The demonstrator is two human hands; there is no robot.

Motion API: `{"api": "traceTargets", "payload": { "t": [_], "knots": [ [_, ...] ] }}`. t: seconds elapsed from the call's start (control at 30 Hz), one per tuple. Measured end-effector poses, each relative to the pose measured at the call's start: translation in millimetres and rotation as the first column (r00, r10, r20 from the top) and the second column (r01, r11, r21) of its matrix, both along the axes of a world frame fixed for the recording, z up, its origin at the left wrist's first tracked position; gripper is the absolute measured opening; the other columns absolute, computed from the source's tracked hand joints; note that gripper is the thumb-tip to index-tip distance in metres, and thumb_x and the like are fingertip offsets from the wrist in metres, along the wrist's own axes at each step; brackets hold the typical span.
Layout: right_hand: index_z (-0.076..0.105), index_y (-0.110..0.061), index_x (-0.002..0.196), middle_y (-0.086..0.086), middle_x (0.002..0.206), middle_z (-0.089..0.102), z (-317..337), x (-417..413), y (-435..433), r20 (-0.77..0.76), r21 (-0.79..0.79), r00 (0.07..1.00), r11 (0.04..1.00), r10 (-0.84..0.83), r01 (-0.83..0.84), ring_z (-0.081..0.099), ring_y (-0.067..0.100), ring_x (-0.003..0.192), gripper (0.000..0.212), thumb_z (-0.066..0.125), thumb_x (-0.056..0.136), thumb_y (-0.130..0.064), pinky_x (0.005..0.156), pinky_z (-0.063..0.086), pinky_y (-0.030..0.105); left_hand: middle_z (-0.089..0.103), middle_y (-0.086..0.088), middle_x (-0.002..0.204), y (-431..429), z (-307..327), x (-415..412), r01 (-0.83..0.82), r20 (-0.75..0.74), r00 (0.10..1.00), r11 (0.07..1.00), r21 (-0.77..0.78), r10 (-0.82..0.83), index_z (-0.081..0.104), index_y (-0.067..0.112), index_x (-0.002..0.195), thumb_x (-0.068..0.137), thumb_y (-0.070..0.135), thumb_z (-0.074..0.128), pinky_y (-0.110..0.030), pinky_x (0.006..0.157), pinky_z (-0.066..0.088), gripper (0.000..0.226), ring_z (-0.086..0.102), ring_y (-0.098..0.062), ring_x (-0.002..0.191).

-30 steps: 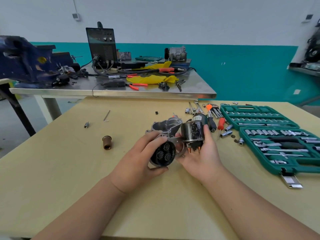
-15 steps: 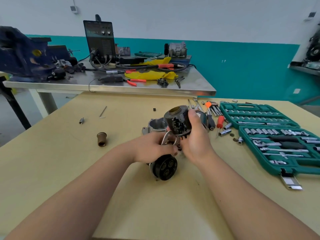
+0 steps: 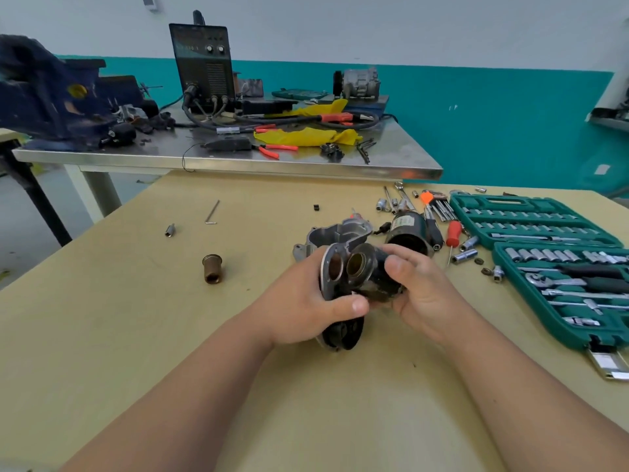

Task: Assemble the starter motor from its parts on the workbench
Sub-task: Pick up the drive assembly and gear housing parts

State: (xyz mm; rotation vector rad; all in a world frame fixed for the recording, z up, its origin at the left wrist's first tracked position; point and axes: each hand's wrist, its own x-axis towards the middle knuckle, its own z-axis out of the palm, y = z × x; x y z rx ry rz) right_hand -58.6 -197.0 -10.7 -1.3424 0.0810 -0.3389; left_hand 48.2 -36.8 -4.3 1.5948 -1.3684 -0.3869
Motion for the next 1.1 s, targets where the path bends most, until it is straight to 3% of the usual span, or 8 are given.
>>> {"api": "traceTargets", "payload": {
  "t": [0.1,0.23,0.37,0.5,0.73,0.8,0.97,1.1],
  "knots": [
    [0.053,0.007,0.121,0.024,0.108,0.066,1,0,2,0.019,0.032,1.0,0.999,0.024,-0.024,0.066,0.036,0.094,0.1,0.086,0.052,-0.058,0.069,0.057,0.043,0.063,0.004,0.129,0,1,-1,0.097,-0.087,0.992,0.995,0.017,-0.095,0.049,0.019,0.134,0.063,0.081,0.064,-0.035,0.102,0.045,0.095,0.057,-0.015,0.122],
    [0.042,0.014,0.125,0.039,0.119,0.054,2,-1,4,0.013,0.079,1.0,0.997,0.015,-0.016,0.059,0.044,0.1,0.115,0.09,0.046,-0.055,0.081,0.052,0.054,0.068,0.003,0.119,4,2,5,0.103,-0.149,0.983,0.994,-0.02,-0.105,0.06,0.015,0.125,0.068,0.081,0.058,-0.02,0.093,0.046,0.087,0.062,-0.009,0.113],
    [0.064,-0.005,0.098,0.02,0.096,0.068,-2,-1,3,0.083,0.151,0.995,0.987,0.048,-0.06,0.068,0.033,0.087,0.074,0.095,0.043,-0.042,0.065,0.058,0.044,0.071,0.013,0.094,3,0,5,0.052,-0.237,0.969,0.995,-0.09,-0.072,0.067,0.021,0.105,0.068,0.071,0.068,-0.017,0.08,0.048,0.062,0.066,-0.005,0.091],
    [0.067,-0.008,0.098,0.015,0.093,0.069,-5,0,5,0.114,0.241,0.992,0.968,0.05,-0.076,0.068,0.027,0.086,0.065,0.094,0.048,-0.041,0.067,0.057,0.039,0.069,0.006,0.086,0,-5,1,-0.094,-0.188,0.98,0.987,-0.129,0.069,0.063,0.022,0.099,0.055,0.061,0.079,-0.026,0.073,0.051,0.061,0.065,-0.012,0.08],
    [0.071,-0.011,0.095,0.015,0.096,0.073,4,0,8,-0.248,0.374,0.941,0.873,-0.232,0.313,0.072,0.029,0.086,0.052,0.062,0.079,-0.059,0.075,0.057,0.042,0.066,0.024,0.095,-2,-3,-22,-0.147,-0.037,0.989,0.984,-0.103,0.144,0.057,0.048,0.098,0.055,0.058,0.076,-0.009,0.075,0.045,0.048,0.063,0.005,0.087],
    [0.067,-0.011,0.096,0.012,0.089,0.075,9,0,6,-0.303,0.231,0.881,0.869,-0.363,0.438,0.072,0.028,0.083,0.054,0.052,0.086,-0.062,0.079,0.056,0.045,0.066,0.022,0.098,-6,-4,-27,-0.225,-0.007,0.974,0.971,-0.081,0.225,0.05,0.051,0.102,0.052,0.062,0.072,-0.011,0.077,0.046,0.055,0.062,0.005,0.091],
    [0.072,-0.027,0.073,-0.005,0.071,0.073,30,1,19,-0.14,-0.266,0.81,0.81,-0.569,0.523,0.071,0.011,0.066,0.06,0.034,0.08,-0.073,0.055,0.054,0.03,0.056,0.014,0.117,-15,-12,-34,-0.349,0.086,0.931,0.935,-0.064,0.354,0.045,0.032,0.128,0.062,0.042,0.087,-0.008,0.084,0.041,0.079,0.055,-0.002,0.103],
    [0.068,-0.04,0.083,-0.016,0.076,0.071,40,-3,24,-0.066,-0.492,0.9,0.799,-0.43,0.346,0.067,0.0,0.07,0.048,0.041,0.066,-0.077,0.06,0.052,0.032,0.056,0.029,0.099,-12,-9,-32,-0.357,0.049,0.931,0.931,-0.077,0.362,0.036,0.047,0.108,0.062,0.044,0.081,0.0,0.072,0.037,0.064,0.054,0.014,0.089]
  ]
}}
